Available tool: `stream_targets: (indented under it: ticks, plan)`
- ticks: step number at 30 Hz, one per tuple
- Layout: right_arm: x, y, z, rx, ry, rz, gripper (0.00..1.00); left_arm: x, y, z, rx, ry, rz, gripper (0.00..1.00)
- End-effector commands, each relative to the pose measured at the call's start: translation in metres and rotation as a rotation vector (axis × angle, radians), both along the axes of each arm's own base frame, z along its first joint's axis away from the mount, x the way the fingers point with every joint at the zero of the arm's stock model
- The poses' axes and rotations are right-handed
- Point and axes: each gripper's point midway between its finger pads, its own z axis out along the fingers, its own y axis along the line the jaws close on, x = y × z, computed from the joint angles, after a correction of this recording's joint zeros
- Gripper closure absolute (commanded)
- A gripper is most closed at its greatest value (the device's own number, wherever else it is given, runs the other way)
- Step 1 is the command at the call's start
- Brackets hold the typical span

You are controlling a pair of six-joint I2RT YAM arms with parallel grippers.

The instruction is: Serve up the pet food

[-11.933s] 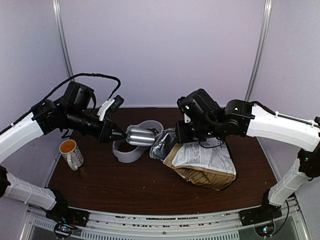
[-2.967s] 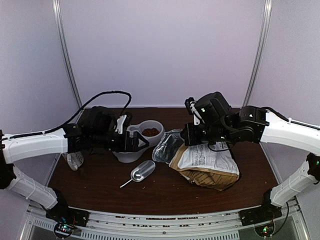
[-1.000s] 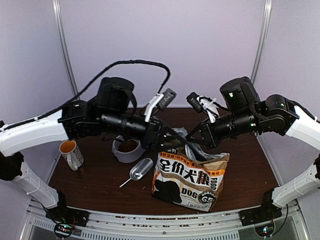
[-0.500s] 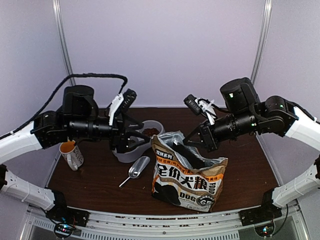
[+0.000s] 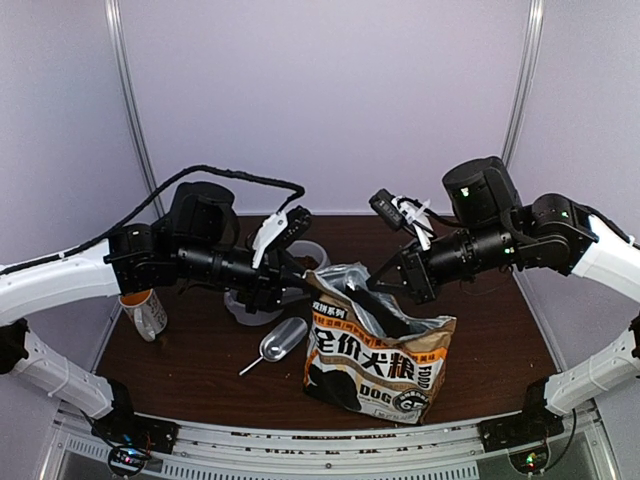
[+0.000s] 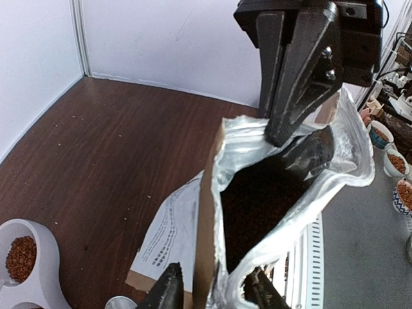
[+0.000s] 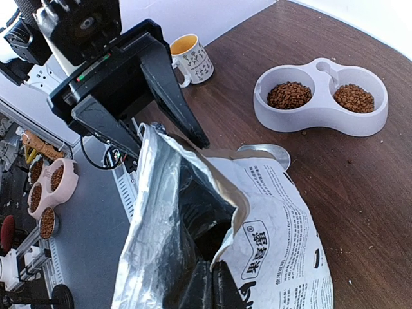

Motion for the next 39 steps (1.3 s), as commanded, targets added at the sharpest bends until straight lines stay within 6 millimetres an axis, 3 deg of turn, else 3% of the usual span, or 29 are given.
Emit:
stream_targets:
  ticks: [1,9,12,18,22,26,31,39]
  plan:
    - [0.001,0.007,0.03,0.114,-0.049,0.016,1.0,0.0,-0.014,0.031,-0.102,-0.048,-0.048,0.7]
    - [0.008,0.001,0.03,0.106,-0.066,-0.025,1.0,-0.004,-0.015,0.033,-0.119,-0.015,-0.059,1.0]
    - [0.015,-0.01,0.034,0.096,-0.094,-0.082,0.99,-0.005,-0.007,0.041,-0.142,-0.008,-0.03,1.0]
    - [0.012,-0.048,0.042,0.07,-0.169,-0.146,0.33,0.01,0.026,0.056,-0.194,0.054,0.117,1.0]
    - [0.006,-0.07,0.04,0.081,-0.205,-0.166,0.12,0.019,0.043,0.049,-0.204,0.095,0.181,1.0]
    - [0.002,-0.082,0.029,0.111,-0.23,-0.172,0.06,0.018,0.045,0.047,-0.211,0.112,0.176,1.0]
    - [-0.001,-0.087,0.01,0.167,-0.246,-0.158,0.06,0.02,0.045,0.045,-0.199,0.119,0.185,1.0]
    - [0.007,-0.078,-0.012,0.178,-0.254,-0.143,0.07,0.021,0.046,0.038,-0.181,0.133,0.186,1.0]
